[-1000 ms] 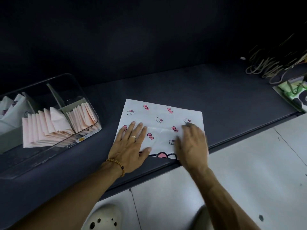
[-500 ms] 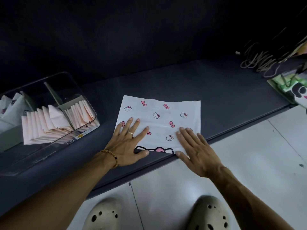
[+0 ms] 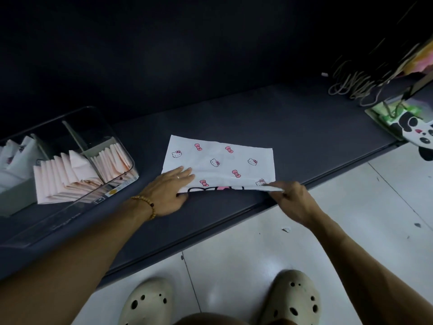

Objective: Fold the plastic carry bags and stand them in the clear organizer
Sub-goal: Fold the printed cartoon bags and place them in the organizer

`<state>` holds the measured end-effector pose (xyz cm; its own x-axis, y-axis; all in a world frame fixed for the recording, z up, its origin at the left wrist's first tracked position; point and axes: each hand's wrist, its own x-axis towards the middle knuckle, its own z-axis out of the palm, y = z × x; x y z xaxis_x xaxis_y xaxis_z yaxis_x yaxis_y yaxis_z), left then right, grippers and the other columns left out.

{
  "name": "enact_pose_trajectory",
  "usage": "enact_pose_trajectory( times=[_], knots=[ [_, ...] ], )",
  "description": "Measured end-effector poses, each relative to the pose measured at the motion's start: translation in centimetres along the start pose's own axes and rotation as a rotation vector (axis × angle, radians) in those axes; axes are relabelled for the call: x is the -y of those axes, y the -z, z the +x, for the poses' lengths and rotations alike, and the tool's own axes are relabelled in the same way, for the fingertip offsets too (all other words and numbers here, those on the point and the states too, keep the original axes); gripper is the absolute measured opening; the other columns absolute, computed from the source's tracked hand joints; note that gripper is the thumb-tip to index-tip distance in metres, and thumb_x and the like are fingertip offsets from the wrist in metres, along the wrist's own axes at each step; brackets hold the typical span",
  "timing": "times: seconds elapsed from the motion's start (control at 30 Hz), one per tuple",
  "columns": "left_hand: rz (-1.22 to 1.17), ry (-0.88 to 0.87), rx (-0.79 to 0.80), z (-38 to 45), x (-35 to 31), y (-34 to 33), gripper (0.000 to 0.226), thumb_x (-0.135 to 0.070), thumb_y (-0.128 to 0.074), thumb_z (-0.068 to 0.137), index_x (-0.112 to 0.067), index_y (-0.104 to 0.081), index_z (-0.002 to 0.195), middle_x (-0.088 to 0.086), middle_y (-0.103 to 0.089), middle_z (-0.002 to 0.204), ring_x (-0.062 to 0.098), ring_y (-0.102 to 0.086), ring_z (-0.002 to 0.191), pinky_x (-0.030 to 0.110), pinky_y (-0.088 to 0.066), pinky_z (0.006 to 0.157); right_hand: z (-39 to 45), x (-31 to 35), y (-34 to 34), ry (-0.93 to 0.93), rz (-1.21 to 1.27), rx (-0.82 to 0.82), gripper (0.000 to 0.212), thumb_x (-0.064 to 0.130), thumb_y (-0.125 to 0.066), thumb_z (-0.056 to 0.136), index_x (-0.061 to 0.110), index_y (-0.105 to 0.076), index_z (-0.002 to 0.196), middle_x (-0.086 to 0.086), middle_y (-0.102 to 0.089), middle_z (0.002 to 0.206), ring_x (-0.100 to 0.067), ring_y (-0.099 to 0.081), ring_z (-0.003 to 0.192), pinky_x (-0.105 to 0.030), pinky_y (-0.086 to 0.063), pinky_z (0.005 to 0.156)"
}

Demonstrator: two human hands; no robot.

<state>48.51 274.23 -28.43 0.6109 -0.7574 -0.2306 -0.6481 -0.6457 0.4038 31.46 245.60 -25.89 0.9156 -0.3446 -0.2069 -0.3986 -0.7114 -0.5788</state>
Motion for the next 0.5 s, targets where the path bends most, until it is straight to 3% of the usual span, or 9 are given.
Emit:
enact_pose_trajectory(
  times=[0.07, 0.1, 0.13, 0.17, 0.23, 0.33, 0.43, 0.5],
  knots=[
    [-0.183, 0.075, -0.028, -0.1, 0.4, 1.7, 0.030, -0.016, -0.051, 0.094, -0.017, -0.063, 0.121, -0.002, -0.059, 0.130, 0.015, -0.049, 0.124, 0.023, -0.036, 0.103, 0.7, 0.2, 0.3, -0.093, 0.104, -0.060, 0.021, 0.020, -0.053, 0.092, 0.018, -0.064, 0.074, 0.007, -0.058, 0.059, -0.018, -0.050, 0.058, -0.026, -0.038, 0.052],
    [-0.257, 0.107, -0.060, -0.4, 0.7, 2.4, 0.017, -0.016, -0.053, 0.094, -0.018, -0.068, 0.101, -0.003, -0.070, 0.103, 0.016, -0.060, 0.100, 0.021, -0.044, 0.084, 0.8, 0.2, 0.3, -0.115, 0.130, -0.086, 0.025, 0.024, -0.054, 0.093, 0.022, -0.060, 0.068, 0.012, -0.055, 0.054, -0.012, -0.049, 0.054, -0.022, -0.036, 0.049],
    [-0.324, 0.135, -0.103, -0.8, 1.0, 2.9, 0.014, -0.016, -0.056, 0.093, -0.021, -0.068, 0.086, -0.006, -0.067, 0.081, 0.012, -0.060, 0.081, 0.018, -0.044, 0.069, 1.0, 0.2, 0.2, -0.121, 0.141, -0.102, 0.026, 0.028, -0.055, 0.094, 0.025, -0.057, 0.068, 0.015, -0.055, 0.056, -0.007, -0.051, 0.055, -0.020, -0.036, 0.050],
    [-0.391, 0.159, -0.145, -1.3, 1.3, 3.3, 0.015, -0.017, -0.058, 0.092, -0.021, -0.067, 0.081, -0.009, -0.064, 0.073, 0.008, -0.057, 0.071, 0.015, -0.041, 0.061, 1.2, 0.2, -0.1, -0.118, 0.129, -0.114, 0.023, 0.030, -0.055, 0.094, 0.025, -0.057, 0.072, 0.016, -0.057, 0.062, -0.006, -0.053, 0.059, -0.021, -0.038, 0.052],
    [-0.489, 0.216, -0.191, -2.2, 1.9, 3.0, 0.015, -0.019, -0.059, 0.092, -0.013, -0.071, 0.086, -0.008, -0.068, 0.076, 0.005, -0.061, 0.070, 0.016, -0.047, 0.064, 1.5, 0.0, -0.9, -0.124, 0.044, -0.141, 0.019, 0.032, -0.054, 0.095, 0.023, -0.053, 0.078, 0.012, -0.055, 0.067, -0.014, -0.054, 0.065, -0.027, -0.039, 0.060],
    [-0.458, 0.373, -0.234, -2.7, 2.3, 1.1, 0.027, -0.027, -0.058, 0.093, -0.002, -0.069, 0.095, 0.015, -0.071, 0.086, 0.029, -0.066, 0.084, 0.043, -0.053, 0.075, 2.3, 0.0, -1.9, -0.200, -0.046, -0.190, 0.029, 0.034, -0.052, 0.095, 0.018, -0.048, 0.071, 0.005, -0.050, 0.062, -0.029, -0.052, 0.067, -0.030, -0.035, 0.063],
    [-0.330, 0.499, -0.326, -2.2, 1.8, -0.1, 0.033, -0.032, -0.057, 0.092, -0.005, -0.062, 0.073, 0.009, -0.058, 0.064, 0.030, -0.055, 0.066, 0.036, -0.040, 0.057, 3.1, 0.4, -2.4, -0.206, -0.164, -0.244, 0.030, 0.035, -0.048, 0.096, 0.014, -0.045, 0.076, -0.003, -0.049, 0.067, -0.032, -0.046, 0.065, -0.032, -0.034, 0.062],
    [-0.262, 0.551, -0.383, -1.9, 1.5, -0.3, 0.042, -0.033, -0.057, 0.091, -0.010, -0.045, 0.057, 0.004, -0.045, 0.054, 0.027, -0.047, 0.059, 0.032, -0.030, 0.054, 3.4, 0.7, -2.7, -0.188, -0.211, -0.268, 0.029, 0.036, -0.046, 0.097, 0.014, -0.042, 0.078, -0.005, -0.050, 0.069, -0.033, -0.046, 0.064, -0.033, -0.036, 0.059]
  ],
)
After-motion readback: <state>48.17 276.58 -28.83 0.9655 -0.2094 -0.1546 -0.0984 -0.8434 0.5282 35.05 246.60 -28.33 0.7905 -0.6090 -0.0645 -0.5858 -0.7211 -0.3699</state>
